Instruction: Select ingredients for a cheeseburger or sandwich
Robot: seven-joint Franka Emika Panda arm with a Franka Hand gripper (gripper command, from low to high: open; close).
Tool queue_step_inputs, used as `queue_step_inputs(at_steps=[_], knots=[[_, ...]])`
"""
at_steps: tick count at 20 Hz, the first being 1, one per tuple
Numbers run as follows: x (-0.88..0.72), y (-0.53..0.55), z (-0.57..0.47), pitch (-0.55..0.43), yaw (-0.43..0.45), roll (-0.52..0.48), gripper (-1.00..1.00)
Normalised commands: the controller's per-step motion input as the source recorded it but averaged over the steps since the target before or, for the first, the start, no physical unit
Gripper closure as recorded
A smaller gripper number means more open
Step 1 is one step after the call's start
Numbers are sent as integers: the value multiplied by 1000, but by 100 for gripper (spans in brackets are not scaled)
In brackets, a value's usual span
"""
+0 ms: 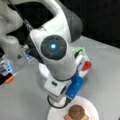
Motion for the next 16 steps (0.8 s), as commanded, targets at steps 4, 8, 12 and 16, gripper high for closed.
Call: queue_step_inputs(at_steps=[4,8,12,16], knots=[[-617,396,32,-182,-115,-422,-100],[-626,450,15,-161,-167,-384,-100],[-513,393,-76,-195,-105,-336,-100],[-399,282,-83,-213,-15,-241,-100]])
